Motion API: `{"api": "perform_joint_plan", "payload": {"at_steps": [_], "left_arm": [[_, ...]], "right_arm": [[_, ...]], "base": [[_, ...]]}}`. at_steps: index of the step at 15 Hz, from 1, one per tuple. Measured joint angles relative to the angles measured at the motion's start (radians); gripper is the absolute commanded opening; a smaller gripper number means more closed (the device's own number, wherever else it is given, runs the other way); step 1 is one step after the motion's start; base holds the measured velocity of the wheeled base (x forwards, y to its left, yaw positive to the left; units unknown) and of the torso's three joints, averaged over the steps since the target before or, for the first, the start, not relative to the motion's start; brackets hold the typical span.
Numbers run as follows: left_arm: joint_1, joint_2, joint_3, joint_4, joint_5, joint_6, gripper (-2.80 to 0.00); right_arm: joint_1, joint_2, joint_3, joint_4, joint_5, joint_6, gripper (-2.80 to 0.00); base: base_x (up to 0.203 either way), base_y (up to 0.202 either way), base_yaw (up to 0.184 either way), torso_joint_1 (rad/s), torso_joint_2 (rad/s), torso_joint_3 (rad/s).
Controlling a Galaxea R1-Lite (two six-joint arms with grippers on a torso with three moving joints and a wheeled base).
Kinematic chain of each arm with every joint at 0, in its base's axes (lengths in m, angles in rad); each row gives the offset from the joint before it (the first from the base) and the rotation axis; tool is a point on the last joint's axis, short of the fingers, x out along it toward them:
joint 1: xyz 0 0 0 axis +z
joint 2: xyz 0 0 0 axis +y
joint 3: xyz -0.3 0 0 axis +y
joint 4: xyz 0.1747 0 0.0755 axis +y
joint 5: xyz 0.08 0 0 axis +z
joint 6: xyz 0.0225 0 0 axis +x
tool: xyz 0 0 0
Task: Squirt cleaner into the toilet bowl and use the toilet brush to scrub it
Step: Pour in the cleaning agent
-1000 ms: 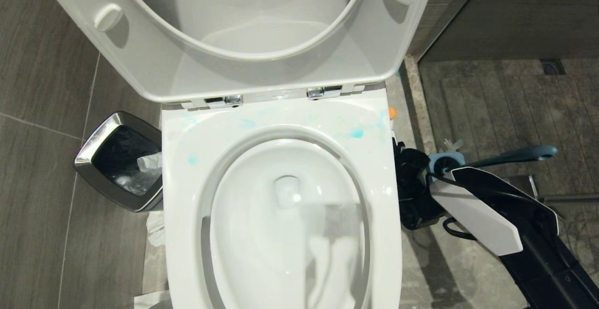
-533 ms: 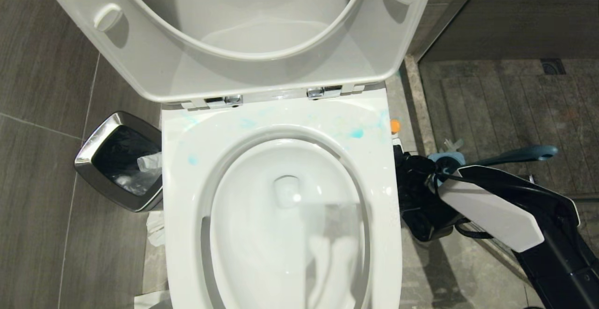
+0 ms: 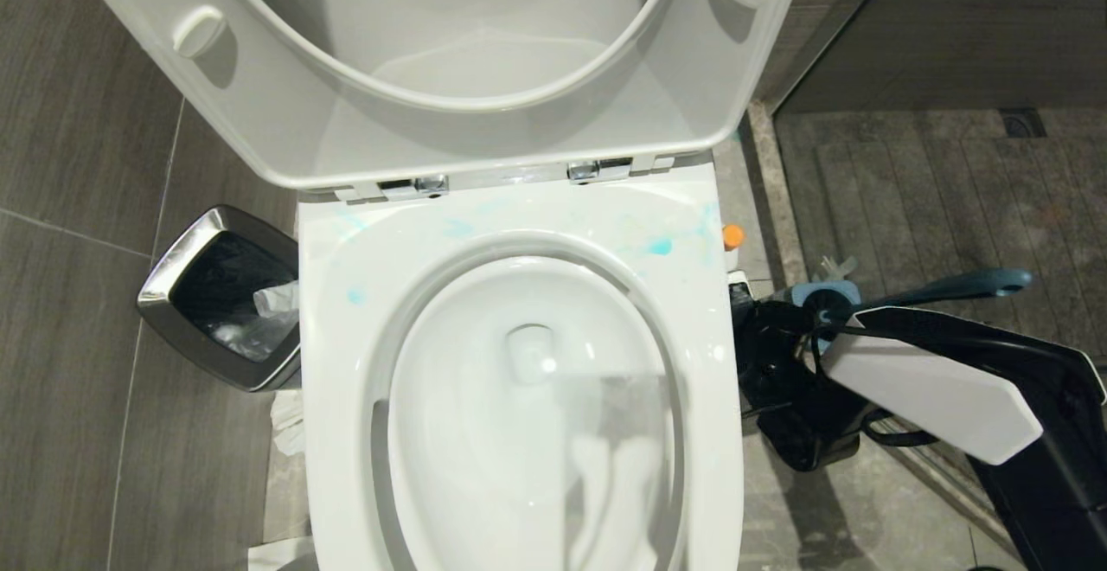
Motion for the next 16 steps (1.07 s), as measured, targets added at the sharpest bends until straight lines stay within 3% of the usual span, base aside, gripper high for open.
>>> {"api": "perform_joint_plan", "payload": {"at_steps": [3, 6, 16], "left_arm": [[0.0, 0.0, 0.0, 0.0, 0.0, 0.001, -2.8], [0.0, 0.0, 0.0, 0.0, 0.0, 0.0, -2.8], [0.0, 0.0, 0.0, 0.0, 0.0, 0.0, -2.8]], "right_arm": [[-0.001, -0.012, 0.09, -0.053, 0.007, -0.001, 0.0], [-0.017, 0.011, 0.089, -0.084, 0.032, -0.019, 0.0], [-0.051, 0.135, -0.228, -0.085, 0.11, -0.101, 0.0]], "base": [[0.0, 0.0, 0.0, 0.0, 0.0, 0.0], [0.0, 0.0, 0.0, 0.0, 0.0, 0.0], [0.0, 0.0, 0.0, 0.0, 0.0, 0.0]]}}
